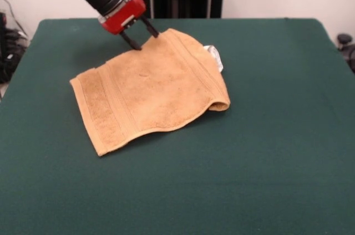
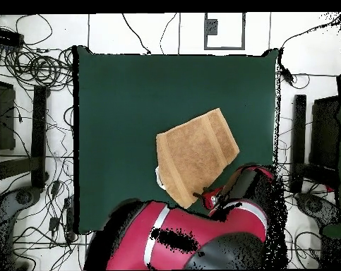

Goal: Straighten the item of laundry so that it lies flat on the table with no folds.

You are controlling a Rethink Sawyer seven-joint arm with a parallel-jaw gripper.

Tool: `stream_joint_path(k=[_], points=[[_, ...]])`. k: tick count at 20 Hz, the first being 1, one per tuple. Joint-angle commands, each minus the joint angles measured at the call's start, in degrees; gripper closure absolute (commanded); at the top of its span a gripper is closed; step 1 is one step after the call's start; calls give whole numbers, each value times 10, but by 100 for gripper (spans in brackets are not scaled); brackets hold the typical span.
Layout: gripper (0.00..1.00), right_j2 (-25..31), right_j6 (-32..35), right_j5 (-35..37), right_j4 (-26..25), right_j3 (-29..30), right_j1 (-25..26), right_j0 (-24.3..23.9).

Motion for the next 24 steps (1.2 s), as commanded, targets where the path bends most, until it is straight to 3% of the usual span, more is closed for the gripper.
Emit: stream_joint_path(k=[1,7,13,15,20,22,24], points=[[0,51,249,-53,-52,-51,84,31],[0,38,267,-62,-50,-74,111,42],[0,-18,265,-63,-52,-85,120,71],[0,-29,217,-39,-45,-96,114,71],[0,-13,-55,75,55,-70,27,41],[0,-4,-131,98,96,-42,-5,27],[0,3,-166,110,123,-27,-20,17]])
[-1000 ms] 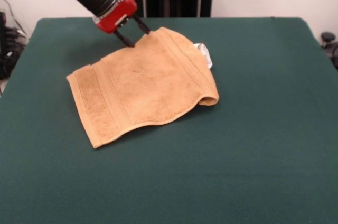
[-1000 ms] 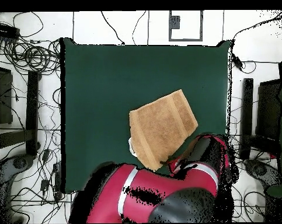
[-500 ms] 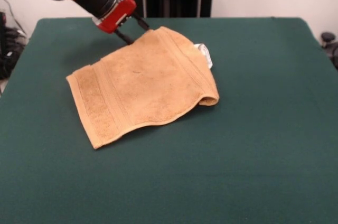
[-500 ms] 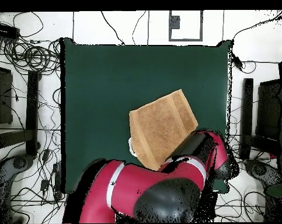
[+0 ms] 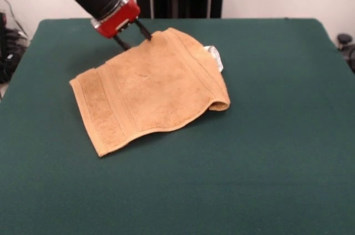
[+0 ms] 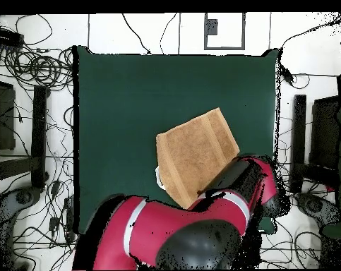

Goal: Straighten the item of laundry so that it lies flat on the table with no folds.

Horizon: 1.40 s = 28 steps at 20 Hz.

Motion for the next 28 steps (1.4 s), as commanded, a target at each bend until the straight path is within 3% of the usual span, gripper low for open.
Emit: stream_joint_path(k=[1,8,16,20,23,25,26,28], points=[[0,61,-182,128,118,32,-64,-21],[0,88,-254,136,230,66,-106,-71],[0,84,-284,117,296,82,-118,-89],[0,83,-269,109,315,87,-120,-94],[0,78,-249,110,305,84,-117,-86],[0,73,-184,98,258,69,-107,-70],[0,71,-128,75,211,52,-96,-58],[0,83,-84,35,174,38,-87,-57]])
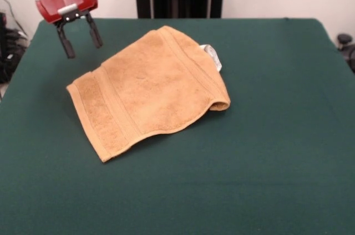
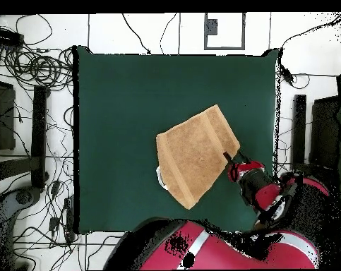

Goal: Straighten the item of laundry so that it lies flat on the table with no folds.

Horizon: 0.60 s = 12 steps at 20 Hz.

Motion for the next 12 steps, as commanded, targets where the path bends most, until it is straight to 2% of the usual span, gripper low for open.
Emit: stream_joint_path(k=[1,7,10,12], points=[[0,88,52,-59,-72,0,42,34],[0,121,68,-87,-90,7,50,27],[0,111,171,-111,-156,-12,79,59],[0,105,203,-122,-181,-20,90,72]])
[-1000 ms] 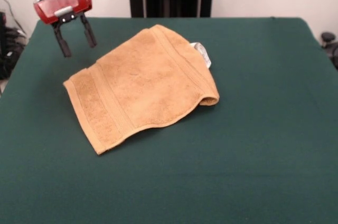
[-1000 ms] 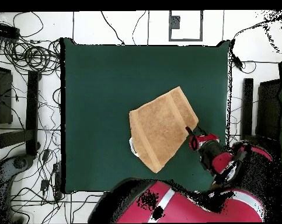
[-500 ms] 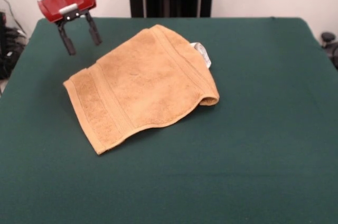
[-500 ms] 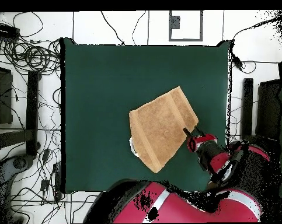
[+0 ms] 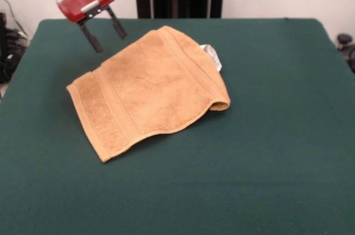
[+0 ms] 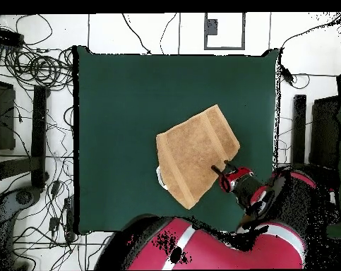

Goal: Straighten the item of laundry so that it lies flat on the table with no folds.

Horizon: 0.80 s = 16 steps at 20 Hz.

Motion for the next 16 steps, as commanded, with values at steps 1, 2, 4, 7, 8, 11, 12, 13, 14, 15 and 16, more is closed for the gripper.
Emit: stream_joint_path(k=[1,2,4,7,8,11,12,13,14,15,16], points=[[0,92,209,-63,-78,-19,79,54],[0,89,221,-70,-90,-23,85,60],[0,87,228,-72,-97,-28,90,65],[0,89,221,-65,-89,-30,94,63],[0,91,208,-53,-80,-31,95,61],[0,91,167,-9,-45,-28,95,60],[0,92,133,15,-25,-24,92,56],[0,93,102,30,-11,-21,89,53],[0,95,52,50,11,-16,83,48],[0,94,30,59,22,-13,79,46],[0,94,-15,71,40,-8,71,42]])
